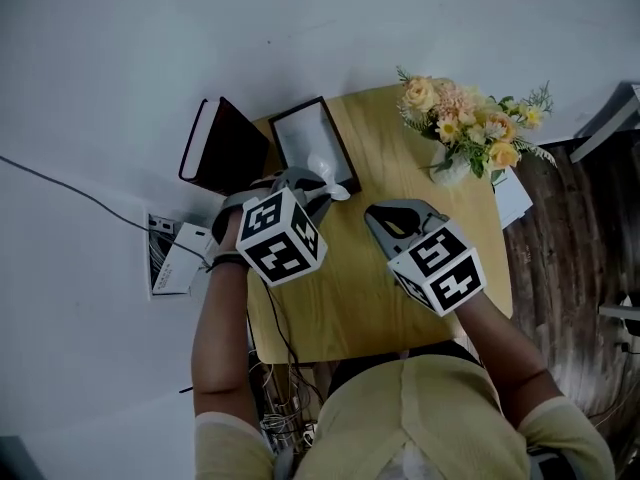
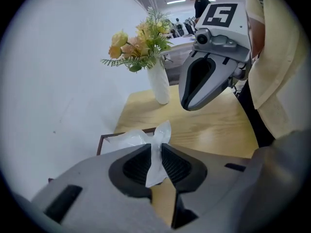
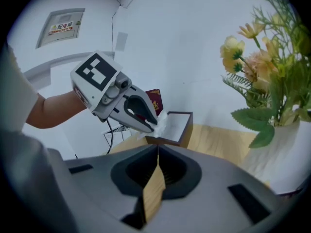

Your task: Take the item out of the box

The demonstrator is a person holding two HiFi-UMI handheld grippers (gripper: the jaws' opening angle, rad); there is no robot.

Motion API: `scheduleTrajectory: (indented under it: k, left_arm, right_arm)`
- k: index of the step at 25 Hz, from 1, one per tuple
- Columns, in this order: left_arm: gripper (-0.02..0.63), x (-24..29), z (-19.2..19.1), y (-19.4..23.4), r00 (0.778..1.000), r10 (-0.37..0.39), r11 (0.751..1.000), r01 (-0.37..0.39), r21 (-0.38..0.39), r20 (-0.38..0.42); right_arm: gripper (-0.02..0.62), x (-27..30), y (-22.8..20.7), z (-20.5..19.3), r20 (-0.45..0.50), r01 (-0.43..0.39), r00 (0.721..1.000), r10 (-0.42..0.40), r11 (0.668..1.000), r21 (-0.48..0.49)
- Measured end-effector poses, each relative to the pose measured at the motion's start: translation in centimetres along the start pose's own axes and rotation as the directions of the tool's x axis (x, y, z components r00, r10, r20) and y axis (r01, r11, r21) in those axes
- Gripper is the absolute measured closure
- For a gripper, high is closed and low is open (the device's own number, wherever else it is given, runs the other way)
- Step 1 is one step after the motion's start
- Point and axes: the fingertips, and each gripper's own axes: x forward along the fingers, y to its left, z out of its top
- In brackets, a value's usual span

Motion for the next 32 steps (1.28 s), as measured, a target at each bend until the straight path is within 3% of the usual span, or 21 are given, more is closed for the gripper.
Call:
scheduleTrajectory:
  k: [4,8,13,18,25,32]
  left_arm:
    - [0.525,-0.5,-0.4,-1.5,0.998,0.043,0.995,-0.04,-0.086,0.04]
    - [0.525,-1.2,-0.4,-2.5,0.988,0.119,0.975,-0.098,-0.198,0.099]
    - [0.525,-2.6,0.3,-2.7,0.946,0.272,0.925,-0.206,-0.32,0.177]
    - [0.525,-4.3,0.7,-2.4,0.871,0.426,0.831,-0.271,-0.485,0.244]
    - [0.525,-7.6,0.5,-1.9,0.718,0.644,0.665,-0.355,-0.657,0.264]
    - [0.526,-8.8,0.0,-2.9,0.626,0.741,0.533,-0.327,-0.78,0.244]
  right_arm:
    - [0.565,-0.4,0.1,-0.1,0.004,0.002,1.0,-0.002,1.0,-0.012]
    - [0.565,-0.9,0.0,-0.4,0.002,0.006,1.0,-0.006,1.0,-0.026]
    - [0.565,-1.3,0.0,-0.3,0.01,0.009,1.0,-0.009,0.999,-0.034]
    - [0.565,-1.6,0.0,0.0,0.021,0.013,1.0,-0.013,0.999,-0.038]
    - [0.565,-2.0,-0.2,0.3,0.051,0.024,0.998,-0.022,0.999,-0.032]
    - [0.565,-2.5,-0.3,0.6,0.099,0.036,0.995,-0.034,0.999,-0.022]
